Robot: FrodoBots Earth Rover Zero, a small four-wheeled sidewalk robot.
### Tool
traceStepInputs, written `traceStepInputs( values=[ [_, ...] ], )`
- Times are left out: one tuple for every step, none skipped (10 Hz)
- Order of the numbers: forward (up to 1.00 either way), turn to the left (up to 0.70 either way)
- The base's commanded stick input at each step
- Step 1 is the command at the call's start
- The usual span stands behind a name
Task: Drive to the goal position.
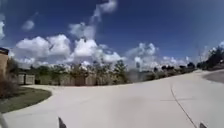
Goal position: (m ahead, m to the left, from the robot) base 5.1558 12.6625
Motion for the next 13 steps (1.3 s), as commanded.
traceStepInputs(
  values=[
    [0.70, 0.14],
    [0.70, 0.14],
    [0.70, 0.14],
    [0.70, 0.14],
    [0.70, 0.14],
    [0.70, 0.14],
    [0.70, 0.14],
    [0.70, 0.14],
    [0.70, 0.14],
    [0.70, 0.14],
    [0.70, 0.14],
    [0.70, 0.14],
    [0.70, 0.14]
  ],
)
